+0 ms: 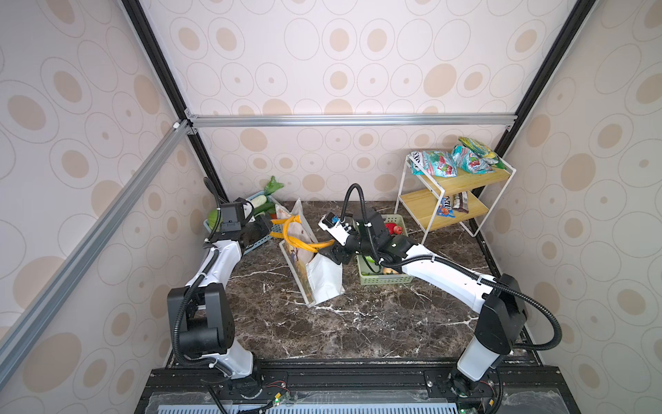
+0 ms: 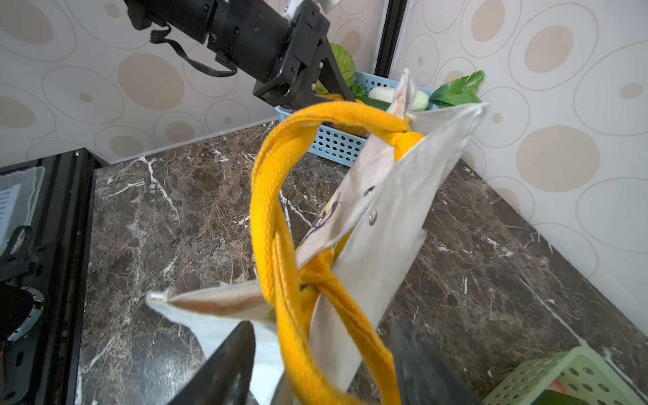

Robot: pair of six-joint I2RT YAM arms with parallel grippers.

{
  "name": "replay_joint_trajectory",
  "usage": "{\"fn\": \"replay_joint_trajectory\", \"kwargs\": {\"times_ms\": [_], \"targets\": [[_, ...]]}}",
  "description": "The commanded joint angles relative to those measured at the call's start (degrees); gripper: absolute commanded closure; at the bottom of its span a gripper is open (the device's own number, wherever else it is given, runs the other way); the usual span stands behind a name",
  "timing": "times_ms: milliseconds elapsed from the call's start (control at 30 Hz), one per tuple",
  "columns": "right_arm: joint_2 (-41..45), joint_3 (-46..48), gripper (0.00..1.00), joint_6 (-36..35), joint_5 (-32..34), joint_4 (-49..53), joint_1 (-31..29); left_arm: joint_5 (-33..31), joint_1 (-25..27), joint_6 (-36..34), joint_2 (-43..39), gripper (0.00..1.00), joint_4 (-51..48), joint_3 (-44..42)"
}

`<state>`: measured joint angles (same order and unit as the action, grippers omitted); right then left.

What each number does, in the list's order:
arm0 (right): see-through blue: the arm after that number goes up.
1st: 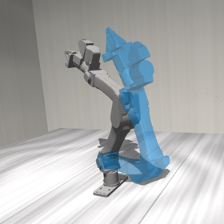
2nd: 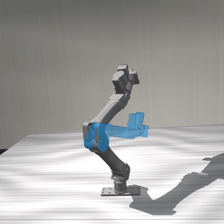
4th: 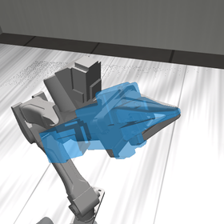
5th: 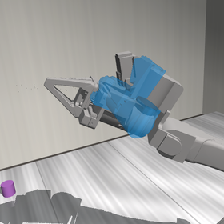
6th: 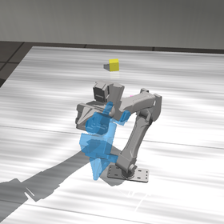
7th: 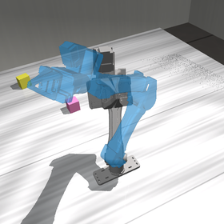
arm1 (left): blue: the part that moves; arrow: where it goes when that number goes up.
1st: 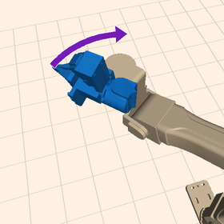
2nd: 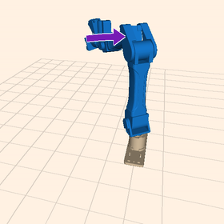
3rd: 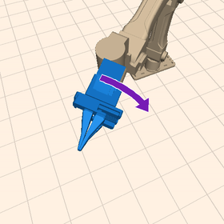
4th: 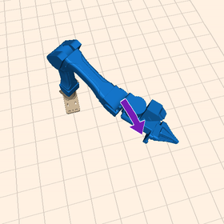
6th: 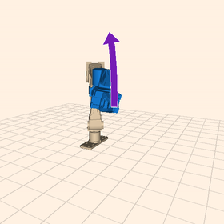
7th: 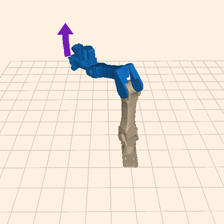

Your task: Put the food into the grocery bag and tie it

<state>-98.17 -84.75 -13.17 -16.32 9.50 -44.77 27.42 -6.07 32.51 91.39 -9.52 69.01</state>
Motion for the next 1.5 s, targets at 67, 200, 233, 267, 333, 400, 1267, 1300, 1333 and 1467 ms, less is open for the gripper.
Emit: {"fn": "replay_joint_trajectory", "kwargs": {"times_ms": [67,200,233,267,333,400,1267,1300,1333,1467], "targets": [[-3.66,-4.98,0.51,-5.17,4.41,5.64,-0.75,1.07,1.93,-2.93,1.24,1.0,-2.42,3.91],[-5.01,-6.3,0.68,-6.12,4.96,8.02,-0.75,0.41,2.02,-3.11,1.5,1.0,-3.06,4.7],[-4.92,-6.11,0.68,-6.22,4.94,8.16,-0.81,0.4,2.04,-3.15,1.63,1.0,-3.29,4.93],[-4.71,-5.93,0.66,-6.43,5.03,8.34,-0.74,0.5,2.03,-3.15,1.76,1.0,-3.31,5.13],[-4.22,-5.91,0.6,-6.86,4.81,9.36,-0.78,0.36,2.09,-3.2,2.1,1.0,-3.49,5.51],[-3.79,-5.97,0.58,-7.6,4.84,10.78,-0.76,0.18,2.07,-3.22,2.29,1.0,-3.75,5.85],[8.15,8.74,1.0,13.6,20.19,-7.67,2.08,-3.23,0.4,-3.54,1.97,1.0,-4.59,5.4],[9.61,10.93,1.0,16.88,21.16,-10.46,2.79,-3.38,-0.04,-3.51,1.86,1.0,-4.54,5.04],[11.27,13.67,1.0,20.95,21.81,-13.89,3.72,-3.47,-0.4,-3.26,1.62,1.0,-4.41,4.53],[15.89,21.56,1.0,34.86,25.68,-20.94,6.8,-3.32,-2.55,-2.55,0.72,1.0,-3.57,2.38]]}}
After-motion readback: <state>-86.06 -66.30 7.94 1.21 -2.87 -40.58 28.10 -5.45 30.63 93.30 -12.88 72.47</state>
